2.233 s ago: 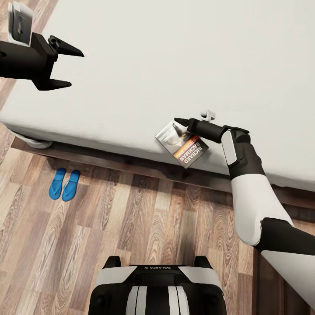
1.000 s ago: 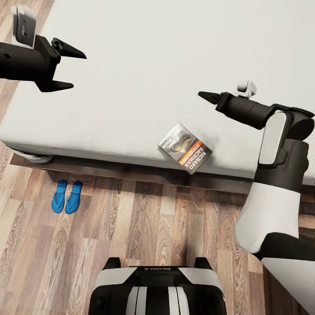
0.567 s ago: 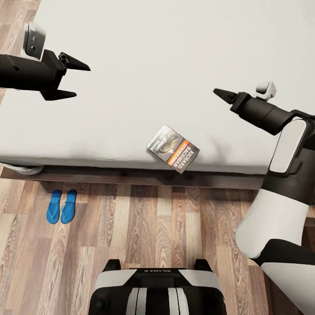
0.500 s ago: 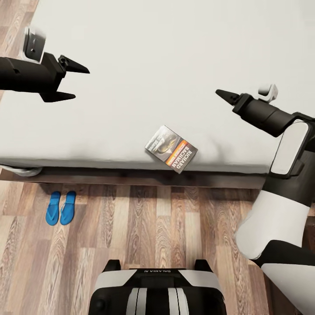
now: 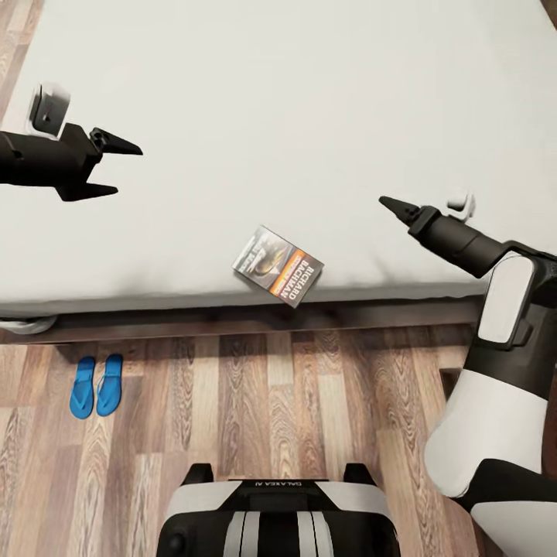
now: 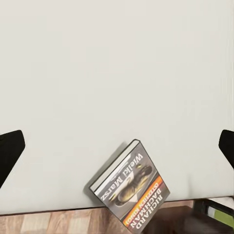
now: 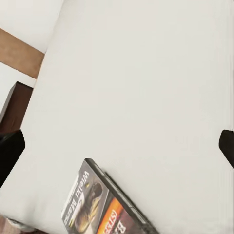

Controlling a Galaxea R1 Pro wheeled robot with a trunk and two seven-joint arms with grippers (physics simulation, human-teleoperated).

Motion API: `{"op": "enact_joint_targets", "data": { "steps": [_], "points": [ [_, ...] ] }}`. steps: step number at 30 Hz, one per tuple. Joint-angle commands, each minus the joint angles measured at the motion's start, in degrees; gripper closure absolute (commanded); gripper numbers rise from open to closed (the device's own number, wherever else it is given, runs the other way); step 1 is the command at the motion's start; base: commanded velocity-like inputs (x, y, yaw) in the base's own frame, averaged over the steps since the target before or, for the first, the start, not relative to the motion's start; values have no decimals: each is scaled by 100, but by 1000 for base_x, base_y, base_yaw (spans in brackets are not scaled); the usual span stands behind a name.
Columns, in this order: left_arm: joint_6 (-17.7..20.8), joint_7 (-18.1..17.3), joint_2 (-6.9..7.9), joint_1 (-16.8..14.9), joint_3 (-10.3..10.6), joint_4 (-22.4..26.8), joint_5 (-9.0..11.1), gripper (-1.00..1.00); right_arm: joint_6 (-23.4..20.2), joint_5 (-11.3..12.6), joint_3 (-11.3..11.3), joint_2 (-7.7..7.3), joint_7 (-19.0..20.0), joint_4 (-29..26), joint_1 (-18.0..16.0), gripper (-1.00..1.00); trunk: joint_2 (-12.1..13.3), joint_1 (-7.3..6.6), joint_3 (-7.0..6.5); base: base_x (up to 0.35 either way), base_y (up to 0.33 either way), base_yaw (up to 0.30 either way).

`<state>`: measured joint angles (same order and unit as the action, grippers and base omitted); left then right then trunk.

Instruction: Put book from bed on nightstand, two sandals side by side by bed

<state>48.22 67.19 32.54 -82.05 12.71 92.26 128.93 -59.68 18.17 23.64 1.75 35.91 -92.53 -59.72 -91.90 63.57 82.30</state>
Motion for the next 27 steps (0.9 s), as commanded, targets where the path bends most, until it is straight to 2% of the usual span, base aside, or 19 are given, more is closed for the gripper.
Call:
{"op": "enact_joint_targets", "data": {
  "steps": [1,10,13,18,23,27],
  "points": [
    [14,47,12,2,2,2,47,-100,-32,-4,10,7,49,-1,81,-100,-2,0,-5,0,1,-172],
    [20,26,35,25,-1,2,45,-100,-32,296,-19,16,164,-2,1123,-100,-2,0,-74,0,0,-172],
    [20,24,36,28,1,2,45,-100,-32,338,-61,22,362,-2,1389,-100,-2,0,-97,-37,23,-172],
    [14,19,34,30,-3,2,46,-100,-32,363,-86,26,696,-2,1726,-100,-2,0,-136,-143,139,-172],
    [8,16,30,21,-12,-2,45,-100,-32,368,-124,41,872,-2,1955,-100,-2,0,-174,-216,213,-171],
    [7,14,27,11,-13,-2,45,-100,-32,366,-276,48,925,-2,2101,-100,-2,0,-204,-190,183,-171]
  ]
}}
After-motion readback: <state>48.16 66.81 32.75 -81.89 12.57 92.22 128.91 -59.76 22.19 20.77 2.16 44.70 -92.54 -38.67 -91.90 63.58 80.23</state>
